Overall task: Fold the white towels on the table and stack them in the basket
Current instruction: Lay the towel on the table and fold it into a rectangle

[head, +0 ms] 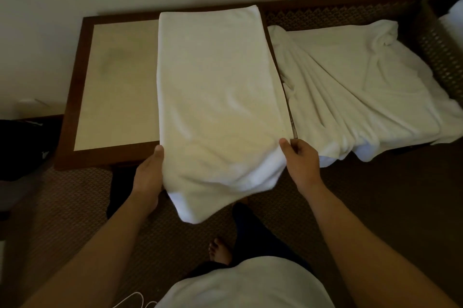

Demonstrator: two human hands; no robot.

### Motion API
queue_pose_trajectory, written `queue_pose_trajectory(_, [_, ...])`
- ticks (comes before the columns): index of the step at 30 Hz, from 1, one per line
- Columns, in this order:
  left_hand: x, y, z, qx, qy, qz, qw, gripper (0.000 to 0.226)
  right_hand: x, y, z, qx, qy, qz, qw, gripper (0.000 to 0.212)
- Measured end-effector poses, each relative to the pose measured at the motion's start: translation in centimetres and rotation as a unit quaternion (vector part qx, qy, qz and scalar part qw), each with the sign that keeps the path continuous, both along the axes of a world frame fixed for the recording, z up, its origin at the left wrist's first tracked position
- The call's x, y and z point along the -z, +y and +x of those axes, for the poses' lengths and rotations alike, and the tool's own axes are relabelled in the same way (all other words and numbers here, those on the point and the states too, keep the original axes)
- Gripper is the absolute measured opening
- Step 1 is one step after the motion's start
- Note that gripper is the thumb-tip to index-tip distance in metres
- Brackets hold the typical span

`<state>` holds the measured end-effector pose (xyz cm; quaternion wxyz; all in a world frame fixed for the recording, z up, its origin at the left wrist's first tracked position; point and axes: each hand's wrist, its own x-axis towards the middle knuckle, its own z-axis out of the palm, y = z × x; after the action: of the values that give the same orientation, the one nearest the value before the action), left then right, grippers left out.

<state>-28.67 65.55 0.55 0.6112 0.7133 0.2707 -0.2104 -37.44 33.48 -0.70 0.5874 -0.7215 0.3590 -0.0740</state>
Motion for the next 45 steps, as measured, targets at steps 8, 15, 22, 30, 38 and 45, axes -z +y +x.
queue_pose_trajectory(8, [0.2, -1.0, -0.6, 0.085, -0.084, 0.254, 0.96, 0.028, 0.6, -0.5, 0.0, 0.035, 0.049, -0.072, 0.996, 0.021])
queue_pose_trajectory(15, [-0.4, -2.0, 0.3, 0.063, -0.127, 0.329, 0.934, 0.046, 0.2, -0.1, 0.4, 0.008, 0.125, -0.211, 0.969, 0.034])
queue_pose_trajectory(22, [-1.4, -2.8, 5.6, 0.165, -0.041, 0.329, 0.929, 0.053, -1.2, -0.8, 2.2, 0.001, -0.01, -0.223, 0.975, 0.027])
queue_pose_trajectory(30, [-1.6, -3.5, 5.8, 0.156, -0.04, 0.343, 0.925, 0.038, -1.2, 0.1, 3.6, 0.03, 0.228, -0.246, 0.942, 0.032])
queue_pose_trajectory(38, [-3.0, -4.5, 11.0, 0.072, -0.043, 0.216, 0.973, 0.05, -1.8, -1.8, 7.6, -0.107, 0.146, -0.346, 0.921, 0.039])
queue_pose_trajectory(45, [-0.3, -4.6, 9.6, 0.148, -0.143, 0.398, 0.894, 0.042, 0.0, -1.5, 7.0, -0.056, 0.19, -0.379, 0.904, 0.036])
